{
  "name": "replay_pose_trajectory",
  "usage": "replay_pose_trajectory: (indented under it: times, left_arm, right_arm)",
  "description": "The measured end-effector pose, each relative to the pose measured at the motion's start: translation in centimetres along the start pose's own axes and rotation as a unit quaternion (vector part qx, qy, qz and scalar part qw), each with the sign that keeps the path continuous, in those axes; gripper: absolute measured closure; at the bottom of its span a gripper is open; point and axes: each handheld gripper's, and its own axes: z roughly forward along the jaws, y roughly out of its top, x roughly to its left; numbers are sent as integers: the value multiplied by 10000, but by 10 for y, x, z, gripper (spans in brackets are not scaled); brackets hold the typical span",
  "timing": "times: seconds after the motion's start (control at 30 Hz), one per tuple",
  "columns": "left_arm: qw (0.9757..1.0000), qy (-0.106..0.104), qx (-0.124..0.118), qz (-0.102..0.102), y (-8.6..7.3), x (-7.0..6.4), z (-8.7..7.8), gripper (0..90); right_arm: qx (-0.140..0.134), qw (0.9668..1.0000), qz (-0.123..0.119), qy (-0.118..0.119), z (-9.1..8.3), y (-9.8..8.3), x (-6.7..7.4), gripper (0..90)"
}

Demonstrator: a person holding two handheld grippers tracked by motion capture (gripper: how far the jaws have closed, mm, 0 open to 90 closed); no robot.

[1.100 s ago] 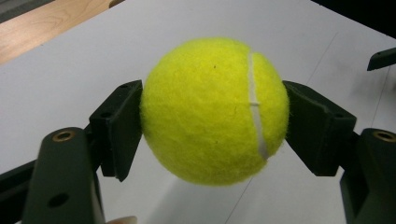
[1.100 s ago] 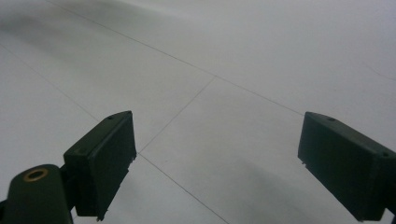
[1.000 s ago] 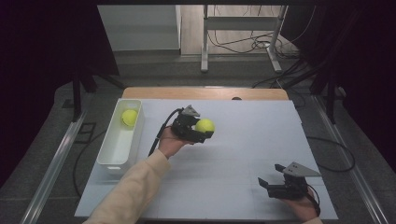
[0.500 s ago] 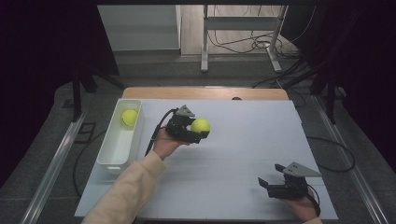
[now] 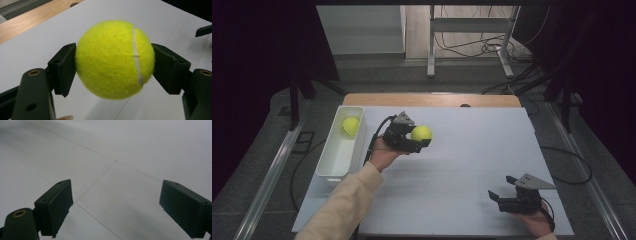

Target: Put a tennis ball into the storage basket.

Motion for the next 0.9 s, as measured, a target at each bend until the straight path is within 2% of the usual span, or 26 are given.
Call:
replay_pose_trajectory:
  times: [0.4,0.9]
  left_arm:
    - [9999,105,-99,-59,-2,3,-11,260]
    - [9996,114,-211,-126,-7,8,-24,260]
  right_arm:
    - [-14,10000,1,-8,0,0,0,116]
    - [-15,10000,-4,-14,-1,0,0,116]
